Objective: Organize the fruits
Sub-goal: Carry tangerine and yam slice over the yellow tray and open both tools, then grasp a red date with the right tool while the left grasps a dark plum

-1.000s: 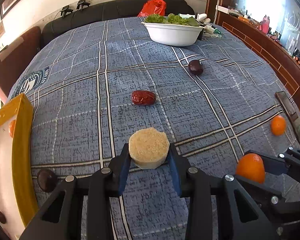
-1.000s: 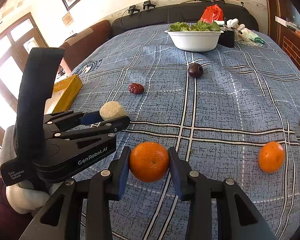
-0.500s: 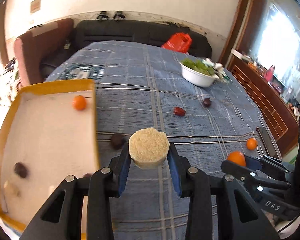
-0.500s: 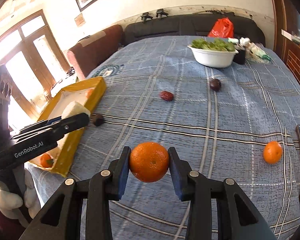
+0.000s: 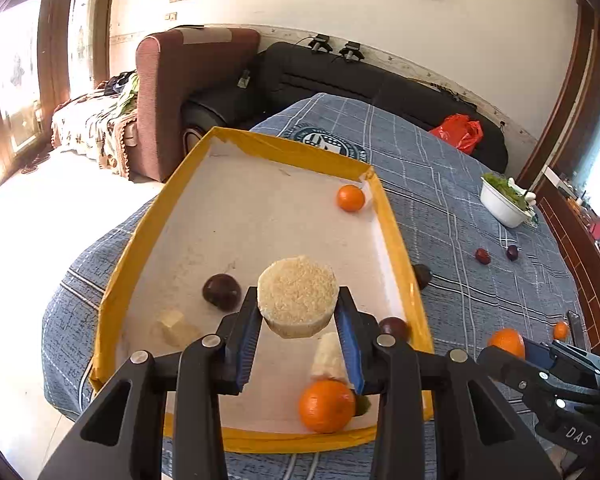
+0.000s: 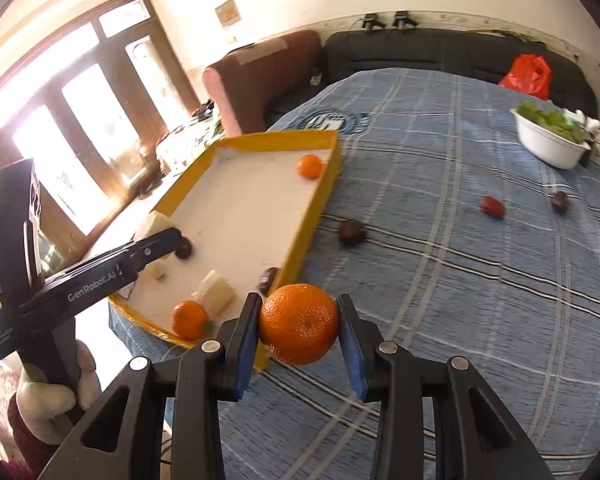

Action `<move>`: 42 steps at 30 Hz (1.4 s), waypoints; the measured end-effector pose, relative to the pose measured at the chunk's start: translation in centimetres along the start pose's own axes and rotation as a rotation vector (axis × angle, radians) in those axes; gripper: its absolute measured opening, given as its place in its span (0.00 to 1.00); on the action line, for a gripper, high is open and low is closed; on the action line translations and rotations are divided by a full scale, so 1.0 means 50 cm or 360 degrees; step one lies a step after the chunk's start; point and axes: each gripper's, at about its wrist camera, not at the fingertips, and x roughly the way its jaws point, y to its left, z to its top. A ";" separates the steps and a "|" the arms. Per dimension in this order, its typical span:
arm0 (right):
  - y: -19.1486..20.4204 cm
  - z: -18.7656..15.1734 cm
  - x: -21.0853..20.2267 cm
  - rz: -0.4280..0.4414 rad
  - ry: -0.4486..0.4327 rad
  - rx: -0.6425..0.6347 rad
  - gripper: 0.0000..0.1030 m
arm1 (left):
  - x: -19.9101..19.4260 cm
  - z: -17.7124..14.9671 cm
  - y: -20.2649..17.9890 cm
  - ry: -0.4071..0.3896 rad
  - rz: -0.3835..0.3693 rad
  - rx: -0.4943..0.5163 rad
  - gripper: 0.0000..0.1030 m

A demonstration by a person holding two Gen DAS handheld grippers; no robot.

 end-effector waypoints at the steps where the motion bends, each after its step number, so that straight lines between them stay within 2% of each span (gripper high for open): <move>1: 0.012 0.001 0.011 0.0011 0.0014 -0.0016 0.40 | 0.005 -0.001 0.010 0.0008 0.0005 -0.0011 0.34; 10: 0.079 0.001 0.101 0.0024 0.0109 -0.0111 0.41 | 0.023 -0.007 0.041 0.0002 0.0064 0.0000 0.35; 14: 0.097 0.002 0.122 0.0016 0.0134 -0.0167 0.41 | 0.026 -0.003 0.037 -0.0003 0.0051 0.0001 0.35; 22: 0.101 0.010 0.143 0.0025 0.0142 -0.0177 0.41 | 0.016 0.005 0.038 -0.0033 0.0056 -0.0022 0.47; 24: 0.101 0.011 0.143 0.0025 0.0137 -0.0178 0.41 | 0.012 0.005 0.036 -0.0040 0.0056 -0.0029 0.55; 28: 0.095 0.010 0.130 0.0019 0.0111 -0.0157 0.42 | -0.004 0.007 0.031 -0.0066 0.0052 -0.0031 0.62; 31: 0.077 0.020 0.099 0.0040 0.0039 -0.0124 0.43 | -0.023 0.011 0.032 -0.0101 0.0044 -0.0038 0.66; 33: 0.051 0.032 0.071 0.0013 -0.0032 -0.0087 0.51 | -0.034 0.013 0.036 -0.0121 0.0038 -0.0044 0.67; 35: 0.007 0.045 0.051 -0.0050 -0.0084 -0.0012 0.51 | -0.042 0.015 0.040 -0.0135 0.0024 -0.0057 0.68; 38: -0.060 0.059 0.046 -0.0172 -0.0096 0.0111 0.51 | -0.046 0.015 0.042 -0.0139 -0.0003 -0.0067 0.68; 42: -0.105 0.062 0.076 -0.0231 -0.0045 0.0185 0.51 | -0.043 0.012 0.034 -0.0124 -0.0029 -0.0050 0.69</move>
